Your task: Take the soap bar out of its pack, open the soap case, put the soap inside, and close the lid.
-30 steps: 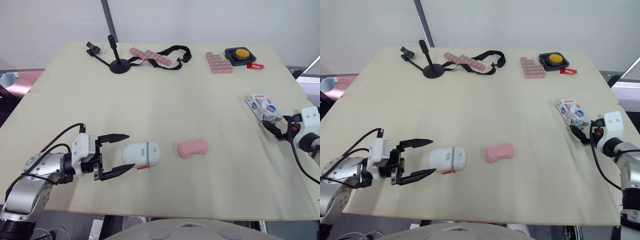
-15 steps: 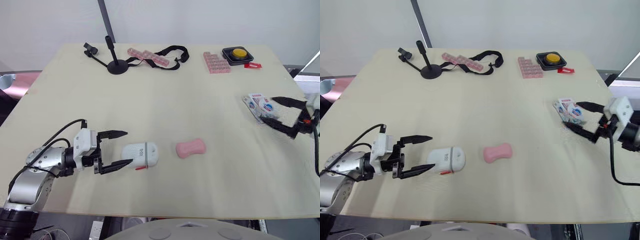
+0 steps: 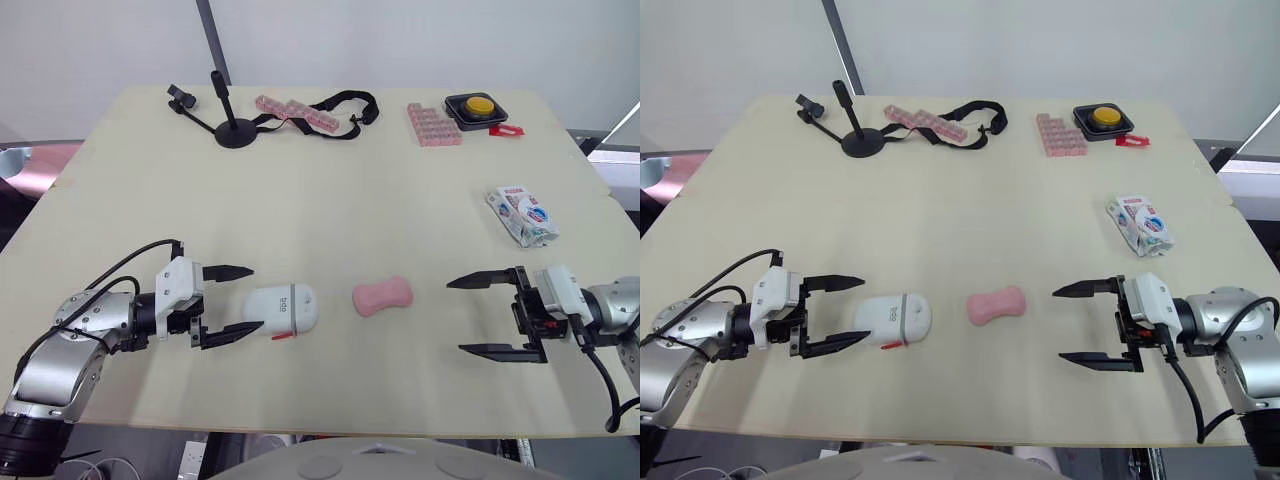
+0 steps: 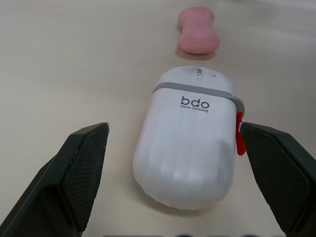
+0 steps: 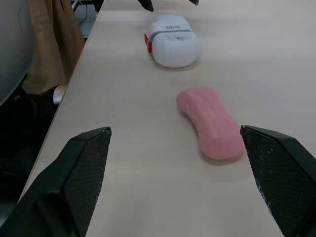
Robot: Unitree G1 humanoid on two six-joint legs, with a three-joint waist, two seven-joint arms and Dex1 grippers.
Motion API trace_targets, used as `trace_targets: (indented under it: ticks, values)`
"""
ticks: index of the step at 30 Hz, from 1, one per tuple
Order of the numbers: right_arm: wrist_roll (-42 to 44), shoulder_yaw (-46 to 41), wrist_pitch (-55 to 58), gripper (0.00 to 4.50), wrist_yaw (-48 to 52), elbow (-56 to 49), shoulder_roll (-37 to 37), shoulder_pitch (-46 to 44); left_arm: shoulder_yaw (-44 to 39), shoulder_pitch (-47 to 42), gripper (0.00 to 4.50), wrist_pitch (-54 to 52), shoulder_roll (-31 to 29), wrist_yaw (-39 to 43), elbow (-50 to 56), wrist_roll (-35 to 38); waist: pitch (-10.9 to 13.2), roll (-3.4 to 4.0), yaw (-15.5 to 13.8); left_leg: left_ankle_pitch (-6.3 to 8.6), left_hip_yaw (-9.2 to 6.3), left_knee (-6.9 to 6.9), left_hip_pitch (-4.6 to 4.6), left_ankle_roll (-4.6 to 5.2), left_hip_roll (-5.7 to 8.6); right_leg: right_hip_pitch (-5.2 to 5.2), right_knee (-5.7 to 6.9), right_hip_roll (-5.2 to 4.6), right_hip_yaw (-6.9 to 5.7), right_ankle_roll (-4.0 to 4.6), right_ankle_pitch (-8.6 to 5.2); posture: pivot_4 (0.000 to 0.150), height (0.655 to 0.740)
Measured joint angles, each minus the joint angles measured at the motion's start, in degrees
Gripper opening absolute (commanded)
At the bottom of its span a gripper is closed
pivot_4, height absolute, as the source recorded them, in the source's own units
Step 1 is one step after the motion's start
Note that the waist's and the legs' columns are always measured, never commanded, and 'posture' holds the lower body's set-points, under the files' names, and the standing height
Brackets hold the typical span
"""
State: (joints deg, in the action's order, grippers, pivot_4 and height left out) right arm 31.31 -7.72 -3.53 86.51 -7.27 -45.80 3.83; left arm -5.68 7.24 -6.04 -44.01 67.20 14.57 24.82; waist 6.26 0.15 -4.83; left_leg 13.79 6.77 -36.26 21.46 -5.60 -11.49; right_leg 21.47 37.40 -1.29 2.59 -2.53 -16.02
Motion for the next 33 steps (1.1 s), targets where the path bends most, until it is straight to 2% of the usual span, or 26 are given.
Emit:
trace_targets:
  ticks: [14, 21, 33]
  values:
    - [-1.73, 2.83, -1.86, 4.46, -0.24, 1.96, 0.47, -1.76, 3.87, -2.24, 4.50, -1.99, -1.12, -1.07, 2.23, -3.20, 0.00, 0.00, 0.30, -0.01, -0.01, 0.00, -0.02, 0.00, 0.01, -0.03, 0.00, -0.01, 0.00, 0.00, 0.00, 0.150, 0.7400]
    - [-2.15, 2.97, -1.79, 4.46, -1.00, 1.94, 0.47, -2.01, 6.67, -5.31, 4.50, -0.50, -1.52, 0.18, -2.91, -6.99, 0.00, 0.00, 0.36, -0.01, -0.01, 0.00, -0.02, 0.00, 0.01, -0.02, 0.01, 0.01, 0.00, 0.00, 0.00, 0.150, 0.7400]
    - [-2.74, 3.12, -1.26, 4.46, -1.77, 1.81, 0.47, -1.98, 9.24, -5.43, 4.50, 4.19, -1.67, 3.86, -6.87, -8.83, 0.00, 0.00, 0.25, -0.01, -0.01, 0.00, -0.02, 0.00, 0.02, -0.04, 0.02, -0.01, 0.00, 0.00, 0.00, 0.150, 0.7400]
